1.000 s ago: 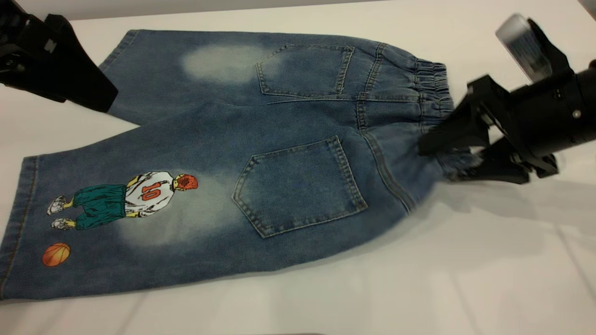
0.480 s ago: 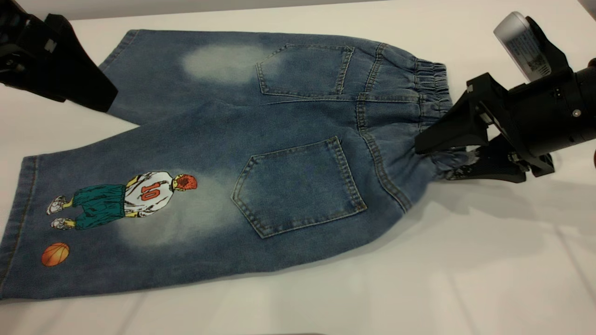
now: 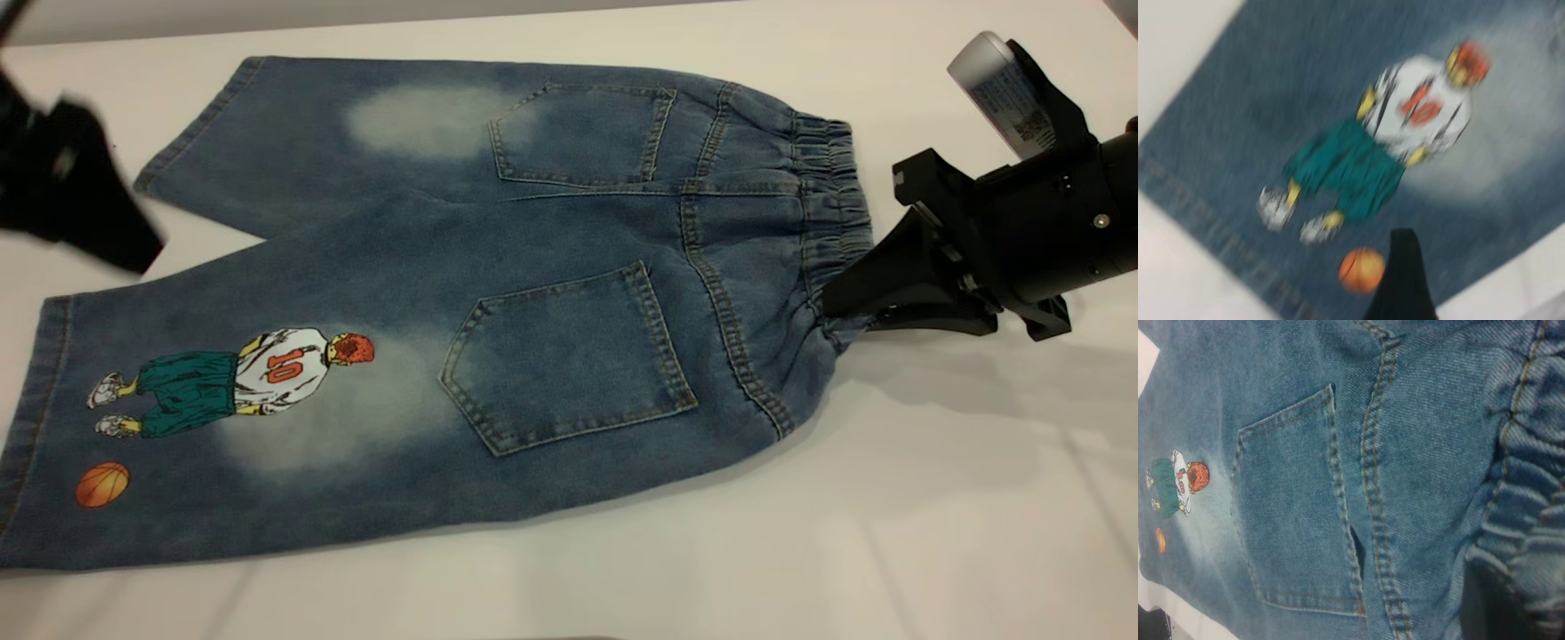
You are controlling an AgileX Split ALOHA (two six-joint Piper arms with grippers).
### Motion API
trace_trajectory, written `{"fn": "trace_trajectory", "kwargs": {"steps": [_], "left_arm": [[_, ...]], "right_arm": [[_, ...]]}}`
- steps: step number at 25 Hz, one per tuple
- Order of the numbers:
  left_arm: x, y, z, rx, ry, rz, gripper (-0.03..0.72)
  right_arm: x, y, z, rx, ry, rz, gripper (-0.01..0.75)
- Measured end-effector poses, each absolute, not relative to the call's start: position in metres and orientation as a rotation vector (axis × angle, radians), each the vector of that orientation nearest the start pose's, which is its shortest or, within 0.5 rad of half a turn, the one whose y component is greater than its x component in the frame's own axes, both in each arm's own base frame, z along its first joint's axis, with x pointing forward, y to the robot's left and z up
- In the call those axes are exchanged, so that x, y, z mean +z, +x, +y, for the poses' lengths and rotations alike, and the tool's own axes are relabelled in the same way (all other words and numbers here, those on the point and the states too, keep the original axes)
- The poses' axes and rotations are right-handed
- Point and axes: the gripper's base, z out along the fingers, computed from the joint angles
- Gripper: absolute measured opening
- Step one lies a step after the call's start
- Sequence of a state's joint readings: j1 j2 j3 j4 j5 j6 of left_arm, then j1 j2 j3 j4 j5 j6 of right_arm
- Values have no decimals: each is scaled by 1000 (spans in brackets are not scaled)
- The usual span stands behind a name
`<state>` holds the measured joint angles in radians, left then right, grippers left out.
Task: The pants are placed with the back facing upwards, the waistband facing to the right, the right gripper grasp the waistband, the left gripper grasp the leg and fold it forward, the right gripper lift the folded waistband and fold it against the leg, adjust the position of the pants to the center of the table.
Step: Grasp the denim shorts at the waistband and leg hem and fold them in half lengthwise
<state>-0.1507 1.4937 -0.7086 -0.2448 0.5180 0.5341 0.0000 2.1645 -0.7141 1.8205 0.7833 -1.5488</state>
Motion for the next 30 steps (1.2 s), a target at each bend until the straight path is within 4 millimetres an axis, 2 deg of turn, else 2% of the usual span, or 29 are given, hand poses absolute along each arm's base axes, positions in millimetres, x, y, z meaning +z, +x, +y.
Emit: {"fn": "trace_trajectory", "kwargs": {"steps": [5, 10, 16, 21, 27, 30], "left_arm": [[159, 242, -40, -16, 818, 2813, 535], [128, 216, -28, 99, 1037, 2898, 535], [105, 193, -23, 146, 1151, 2803, 535], [91, 194, -25, 129, 1156, 2766, 535], [65, 198, -27, 91, 1187, 2780, 535], [60, 200, -29, 87, 1205, 2749, 535]], "right_arm": [[35, 292, 62, 1128, 242, 2620, 32], [35, 292, 62, 1128, 241, 2620, 32], [35, 292, 62, 1128, 239, 2619, 34], [35, 292, 62, 1129, 239, 2619, 35], [35, 292, 63, 1131, 237, 2617, 37], [35, 292, 63, 1137, 236, 2614, 38]]}}
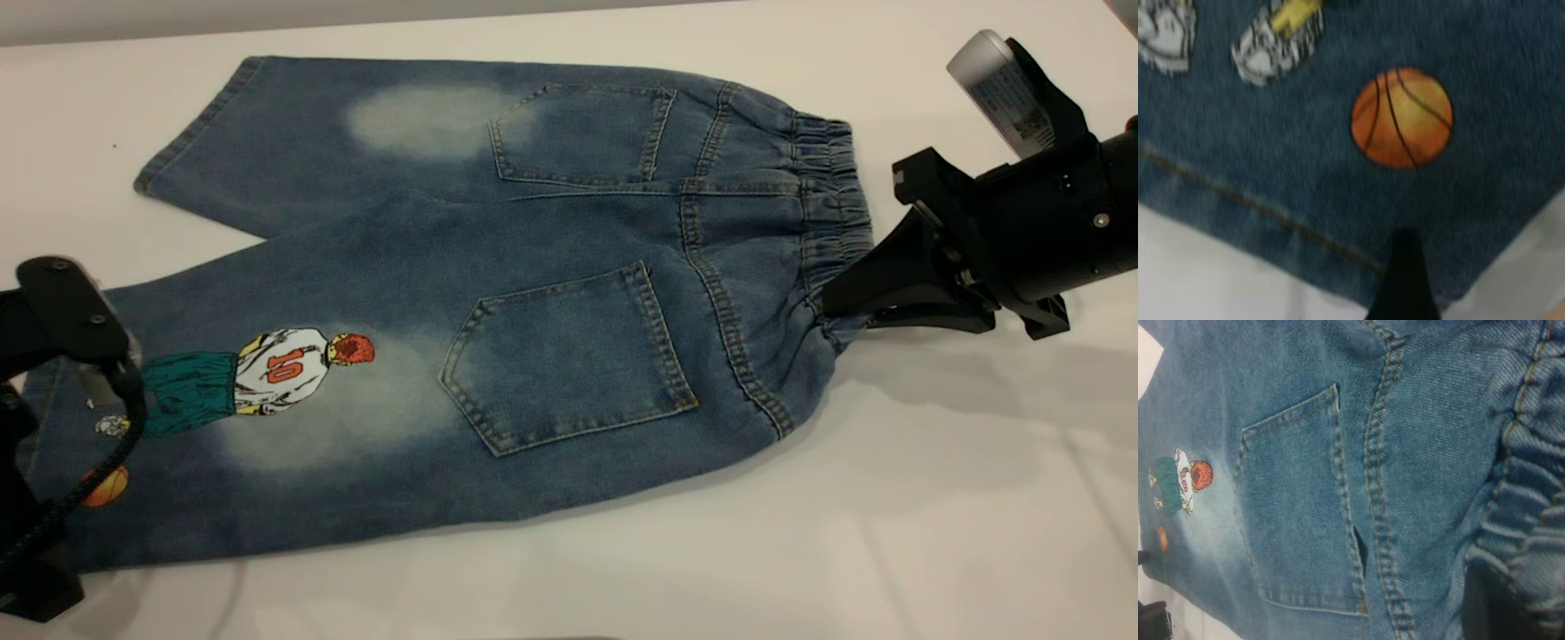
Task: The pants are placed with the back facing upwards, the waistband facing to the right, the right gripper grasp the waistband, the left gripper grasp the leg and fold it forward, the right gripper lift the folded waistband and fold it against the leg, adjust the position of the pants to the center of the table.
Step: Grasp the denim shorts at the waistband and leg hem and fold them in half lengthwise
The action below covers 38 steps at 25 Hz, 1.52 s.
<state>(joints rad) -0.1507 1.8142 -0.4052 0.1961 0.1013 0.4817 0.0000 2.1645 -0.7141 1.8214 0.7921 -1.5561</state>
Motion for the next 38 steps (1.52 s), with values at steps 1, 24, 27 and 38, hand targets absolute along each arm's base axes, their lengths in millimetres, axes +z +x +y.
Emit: {"fn": "trace_trajectory", "kwargs": {"steps": [1, 24, 27, 38], "left_arm": [[60, 200, -29, 87, 1209, 2749, 535], [52, 206, -23, 103, 1316, 2646, 480], [53, 210, -16, 111, 1263, 2665, 427], [52, 213, -10, 116, 1234, 2681, 31]], "right_arm": [[35, 292, 63, 1138, 236, 2614, 39], [36, 292, 63, 1152, 232, 2608, 49], [37, 292, 64, 1161, 227, 2605, 49], [37, 292, 64, 1168, 222, 2603, 49]]}}
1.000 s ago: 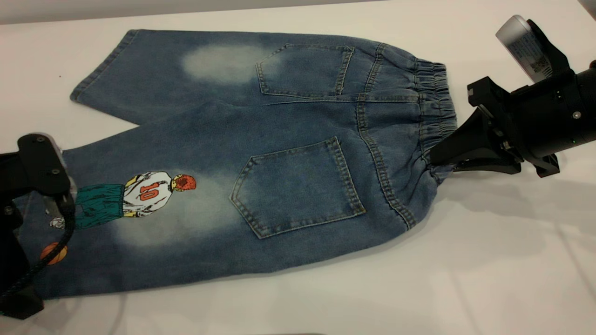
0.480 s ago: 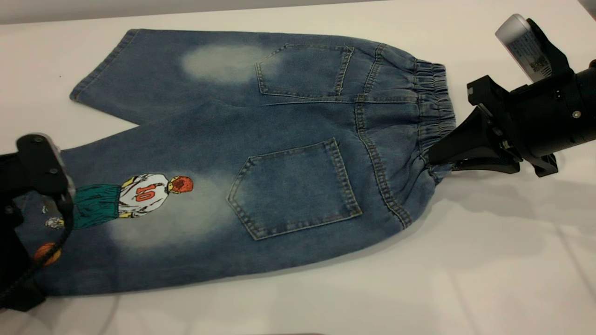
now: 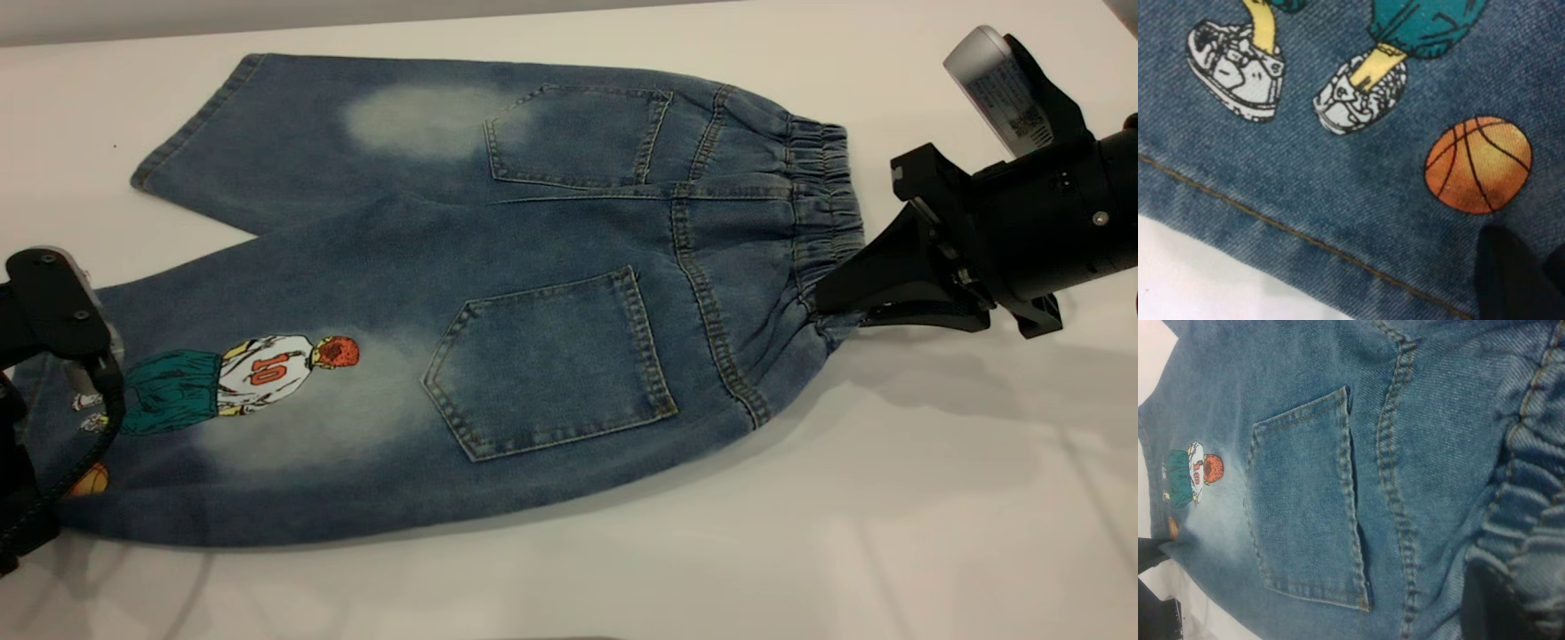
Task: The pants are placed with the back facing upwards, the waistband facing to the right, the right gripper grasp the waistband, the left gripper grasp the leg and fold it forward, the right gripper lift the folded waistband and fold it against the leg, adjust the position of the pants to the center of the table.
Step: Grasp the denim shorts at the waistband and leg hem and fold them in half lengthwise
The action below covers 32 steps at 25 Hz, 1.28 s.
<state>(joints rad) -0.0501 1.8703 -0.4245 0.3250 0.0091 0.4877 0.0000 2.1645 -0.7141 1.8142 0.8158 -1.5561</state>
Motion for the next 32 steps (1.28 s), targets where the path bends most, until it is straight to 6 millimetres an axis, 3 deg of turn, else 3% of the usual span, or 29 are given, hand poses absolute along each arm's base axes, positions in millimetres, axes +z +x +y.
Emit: {"fn": "trace_trajectory", "kwargs": {"steps": [5, 11, 15, 20, 25, 29, 32], "left_arm": [[53, 214, -14, 120, 1262, 2675, 21], [69, 210, -35, 143, 1394, 2621, 20], [95, 207, -40, 181, 1323, 2601, 20], [145, 197, -34, 259, 1158, 2543, 20], [176, 182, -28, 311, 1090, 2495, 20], [187, 193, -31, 315, 1061, 2453, 20], [195, 219, -37, 312, 1047, 2407, 20]], "right_arm": [[38, 291, 64, 1168, 188, 2611, 49], [58, 291, 60, 1173, 135, 2595, 49], [72, 280, 59, 1162, 123, 2620, 49], [94, 252, 55, 1144, 133, 2619, 49], [116, 240, 43, 1117, 245, 2577, 49], [121, 245, 42, 1136, 328, 2567, 49], [123, 253, 41, 1146, 394, 2559, 49]]}}
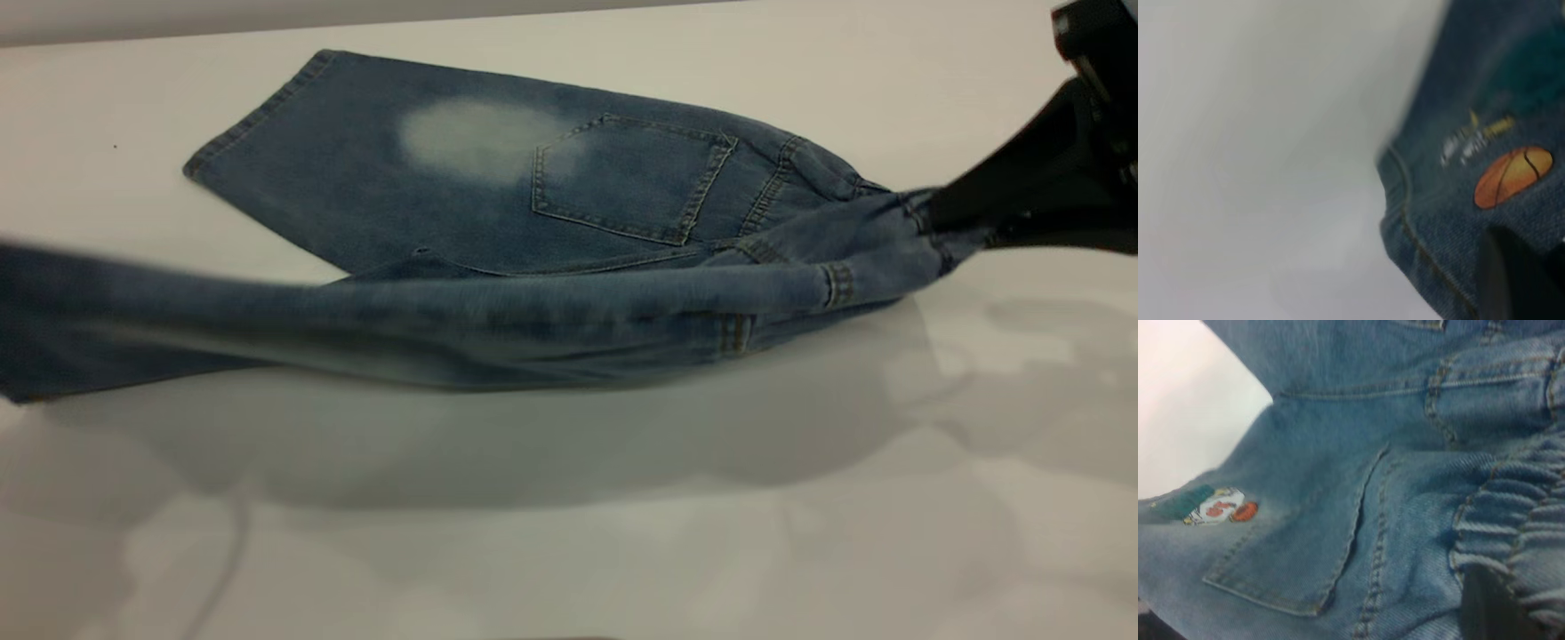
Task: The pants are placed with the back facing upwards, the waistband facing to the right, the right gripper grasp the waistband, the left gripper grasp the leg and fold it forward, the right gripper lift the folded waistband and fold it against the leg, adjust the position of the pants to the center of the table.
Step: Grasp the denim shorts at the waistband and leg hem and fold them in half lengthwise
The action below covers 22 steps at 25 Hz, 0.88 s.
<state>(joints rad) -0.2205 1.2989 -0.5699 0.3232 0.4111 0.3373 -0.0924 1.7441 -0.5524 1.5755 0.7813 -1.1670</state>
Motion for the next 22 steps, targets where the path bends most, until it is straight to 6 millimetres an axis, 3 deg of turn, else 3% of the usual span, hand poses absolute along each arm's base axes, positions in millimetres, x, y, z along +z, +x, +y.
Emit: {"fn": "trace_trajectory", "kwargs": {"steps": [3, 16, 22], "left_arm": [[199, 251, -45, 321, 1057, 2375, 20], [174, 397, -79, 336, 1063, 2274, 22], [165, 442, -89, 336, 1024, 2244, 23]], "right_arm": [[122, 267, 39, 1153, 453, 2554, 49], [113, 351, 31, 1207, 643, 2471, 49], [104, 379, 26, 1199, 797, 2409, 49]]}}
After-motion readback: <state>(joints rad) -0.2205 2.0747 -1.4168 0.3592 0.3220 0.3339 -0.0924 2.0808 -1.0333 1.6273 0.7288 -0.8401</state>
